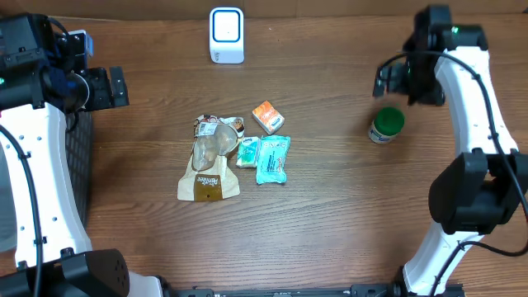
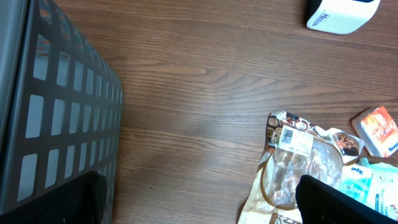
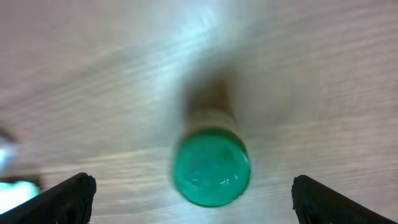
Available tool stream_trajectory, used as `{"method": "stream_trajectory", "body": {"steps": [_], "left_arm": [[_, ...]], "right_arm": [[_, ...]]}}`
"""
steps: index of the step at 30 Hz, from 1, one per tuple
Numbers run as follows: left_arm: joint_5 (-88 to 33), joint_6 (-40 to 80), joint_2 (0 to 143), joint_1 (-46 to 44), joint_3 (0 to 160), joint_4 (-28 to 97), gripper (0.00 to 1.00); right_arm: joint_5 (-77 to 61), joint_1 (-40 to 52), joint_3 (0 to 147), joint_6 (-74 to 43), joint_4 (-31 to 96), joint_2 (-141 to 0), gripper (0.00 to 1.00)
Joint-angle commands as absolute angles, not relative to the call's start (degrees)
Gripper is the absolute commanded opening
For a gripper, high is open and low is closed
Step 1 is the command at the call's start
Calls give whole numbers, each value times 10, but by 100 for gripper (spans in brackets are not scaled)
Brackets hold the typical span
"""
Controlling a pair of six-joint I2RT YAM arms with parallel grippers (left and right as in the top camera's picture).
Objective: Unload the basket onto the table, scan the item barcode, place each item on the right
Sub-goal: 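Release the jar and move the right gripper toward the orange box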
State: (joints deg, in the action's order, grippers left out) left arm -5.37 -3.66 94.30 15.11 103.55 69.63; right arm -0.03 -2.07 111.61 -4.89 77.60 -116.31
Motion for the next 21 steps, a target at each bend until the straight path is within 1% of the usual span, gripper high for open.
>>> {"method": "stream_trajectory", "body": {"steps": [1, 5, 7, 8, 11, 13, 15, 19, 21], "left_arm": [[-54, -51, 945, 154, 1043, 696, 99], [-54, -51, 945, 154, 1043, 696, 100], [-54, -51, 945, 154, 1043, 696, 100], [-54, -51, 945, 154, 1043, 696, 99], [-54, -51, 945, 154, 1043, 696, 100], [-54, -51, 945, 154, 1043, 696, 100], [-54, -51, 945, 154, 1043, 696, 99], [-54, -51, 945, 154, 1043, 696, 99], [-54, -51, 945, 154, 1043, 696, 100]], "right_arm": [[-50, 11, 1176, -52, 764, -1158, 100], [-184, 45, 1169, -52, 679, -1159, 100], [-207, 63, 1152, -52, 644, -1159, 100], [-207, 73, 1143, -53, 627, -1159, 95], [-207, 101, 1110, -79, 576, -1161, 89], [-207, 122, 1081, -94, 539, -1161, 80], [-207, 142, 1054, -102, 507, -1163, 75], [-204, 177, 1029, -107, 476, -1184, 72], [-204, 191, 1029, -107, 473, -1201, 68]]}}
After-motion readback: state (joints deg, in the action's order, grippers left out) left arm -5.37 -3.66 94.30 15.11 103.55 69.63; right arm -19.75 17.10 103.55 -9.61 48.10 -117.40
